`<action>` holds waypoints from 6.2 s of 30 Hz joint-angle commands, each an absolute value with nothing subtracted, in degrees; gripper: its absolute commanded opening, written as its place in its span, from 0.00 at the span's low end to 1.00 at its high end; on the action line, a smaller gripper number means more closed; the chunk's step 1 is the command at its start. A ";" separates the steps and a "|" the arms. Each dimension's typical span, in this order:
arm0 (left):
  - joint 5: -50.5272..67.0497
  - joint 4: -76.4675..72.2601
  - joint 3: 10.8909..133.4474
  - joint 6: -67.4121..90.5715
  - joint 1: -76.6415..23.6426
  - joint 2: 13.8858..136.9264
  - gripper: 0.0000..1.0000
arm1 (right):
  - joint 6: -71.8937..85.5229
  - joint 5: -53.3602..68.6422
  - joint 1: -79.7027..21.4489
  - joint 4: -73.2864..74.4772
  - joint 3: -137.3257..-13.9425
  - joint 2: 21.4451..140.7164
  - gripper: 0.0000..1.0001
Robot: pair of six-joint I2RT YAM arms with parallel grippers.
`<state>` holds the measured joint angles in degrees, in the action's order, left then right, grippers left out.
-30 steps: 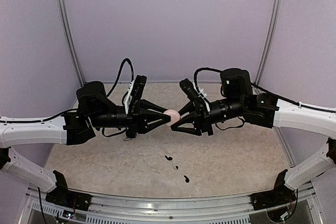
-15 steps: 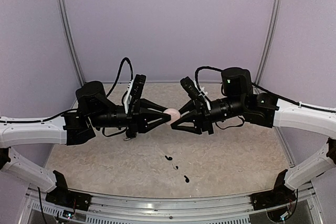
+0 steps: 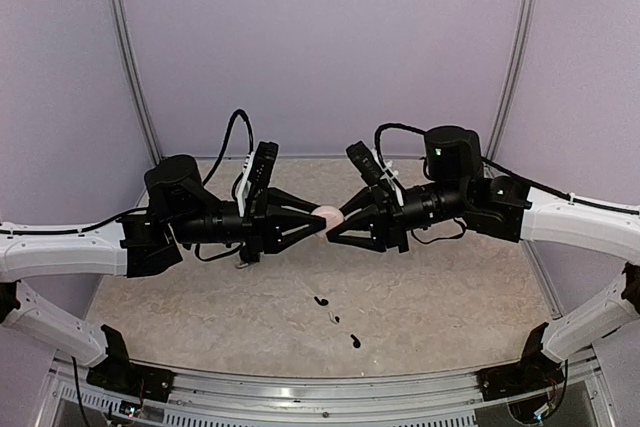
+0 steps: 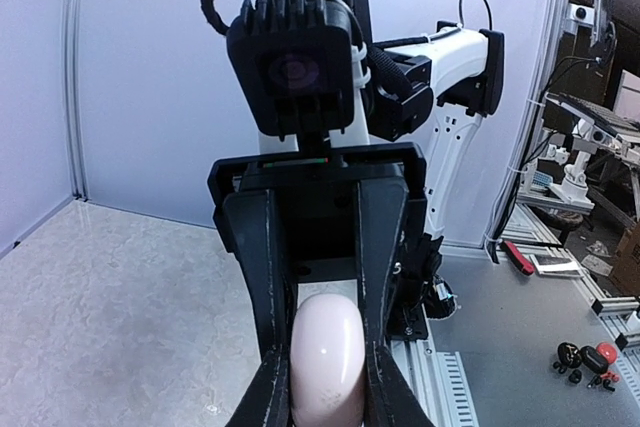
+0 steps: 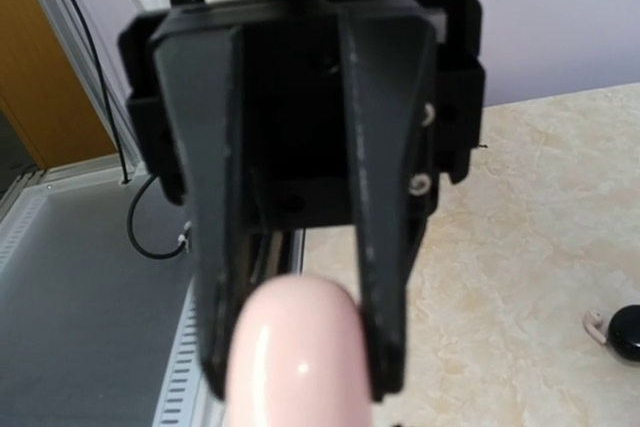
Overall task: Insert the wireless bluetooth earbuds into the charging case
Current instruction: Pass from the left arm to the right, then open the charging case at the corner of the board, then pick up the left earbud from the center of the board.
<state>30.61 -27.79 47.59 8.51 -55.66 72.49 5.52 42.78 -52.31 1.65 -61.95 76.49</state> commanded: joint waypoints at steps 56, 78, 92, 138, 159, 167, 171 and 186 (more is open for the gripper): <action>19.76 -22.59 50.54 8.02 -55.26 73.51 0.45 | 1.08 43.15 -51.77 4.50 -61.42 74.53 0.00; 21.06 -26.60 48.32 13.04 -49.92 71.71 0.47 | 0.86 41.60 -51.60 3.65 -59.26 73.35 0.00; 6.71 -3.74 43.85 25.79 -35.93 65.09 0.53 | 5.21 43.72 -45.52 -2.52 -52.12 69.75 0.00; -12.31 5.85 45.70 36.40 -35.70 96.69 0.35 | 3.94 43.33 -43.04 -1.45 -48.21 67.02 0.00; -11.93 12.40 48.88 26.45 -39.54 100.59 0.38 | 3.54 43.07 -42.83 -0.35 -48.42 65.71 0.00; -13.20 17.15 48.20 25.14 -40.34 98.82 0.38 | 3.40 42.54 -42.84 1.29 -48.69 64.87 0.00; -15.91 18.92 46.87 25.22 -40.08 96.67 0.39 | 3.38 42.37 -42.85 1.66 -48.78 64.37 0.00; -14.02 18.63 43.87 25.31 -36.39 90.88 0.50 | 2.58 42.08 -42.88 2.46 -48.78 63.54 0.00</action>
